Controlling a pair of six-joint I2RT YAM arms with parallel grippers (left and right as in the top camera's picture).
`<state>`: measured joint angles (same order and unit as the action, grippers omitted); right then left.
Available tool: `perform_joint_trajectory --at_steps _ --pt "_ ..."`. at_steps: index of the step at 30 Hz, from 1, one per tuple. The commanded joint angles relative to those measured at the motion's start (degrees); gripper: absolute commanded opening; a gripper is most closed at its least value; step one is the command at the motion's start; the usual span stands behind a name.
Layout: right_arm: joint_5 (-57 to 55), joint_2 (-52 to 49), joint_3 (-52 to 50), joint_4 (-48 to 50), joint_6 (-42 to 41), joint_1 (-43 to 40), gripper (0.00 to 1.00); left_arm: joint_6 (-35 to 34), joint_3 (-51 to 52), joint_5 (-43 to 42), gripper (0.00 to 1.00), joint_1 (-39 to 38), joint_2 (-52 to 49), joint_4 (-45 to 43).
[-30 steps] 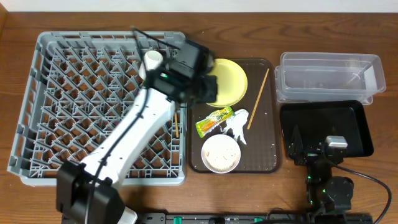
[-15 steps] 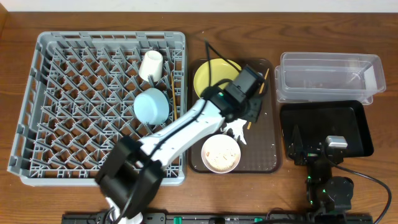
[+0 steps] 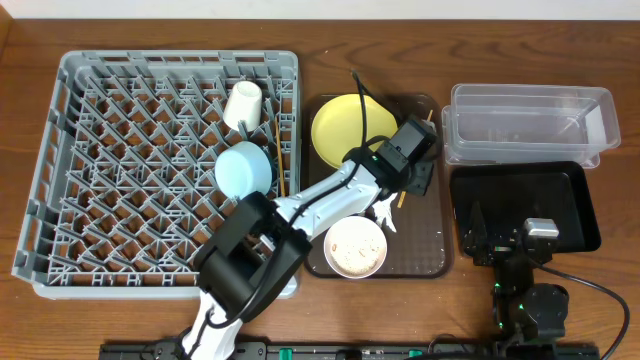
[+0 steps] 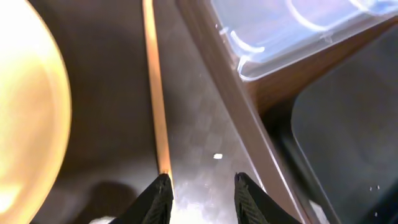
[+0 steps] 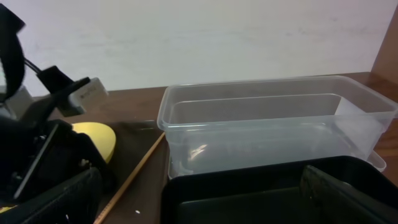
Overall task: Sort waste into correct bins and load items into the dishwasher rack
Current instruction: 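Move the left gripper back to the remaining chopstick on the tray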
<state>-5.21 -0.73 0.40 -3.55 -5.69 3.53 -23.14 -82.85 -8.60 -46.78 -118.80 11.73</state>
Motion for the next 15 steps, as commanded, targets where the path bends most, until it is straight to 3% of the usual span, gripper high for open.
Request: perform_joint_trajectory --at_steps 1,12,15 --pt "-0.72 0.09 -0.09 -0.11 -0.68 -0.24 0.99 -0.98 0.07 0.72 0.35 -0.02 -0.52 -1.9" --pt "-0.74 0.07 -0.09 -0.11 -0.68 -0.24 0.99 0.81 0.07 3.5 0.32 -0.35 -2.14 -7.04" --pt "-0.72 0.07 -0.09 -0.11 -0.7 -0.24 0.99 0.81 0.07 7.02 0.37 -0.33 -2.6 -7.1"
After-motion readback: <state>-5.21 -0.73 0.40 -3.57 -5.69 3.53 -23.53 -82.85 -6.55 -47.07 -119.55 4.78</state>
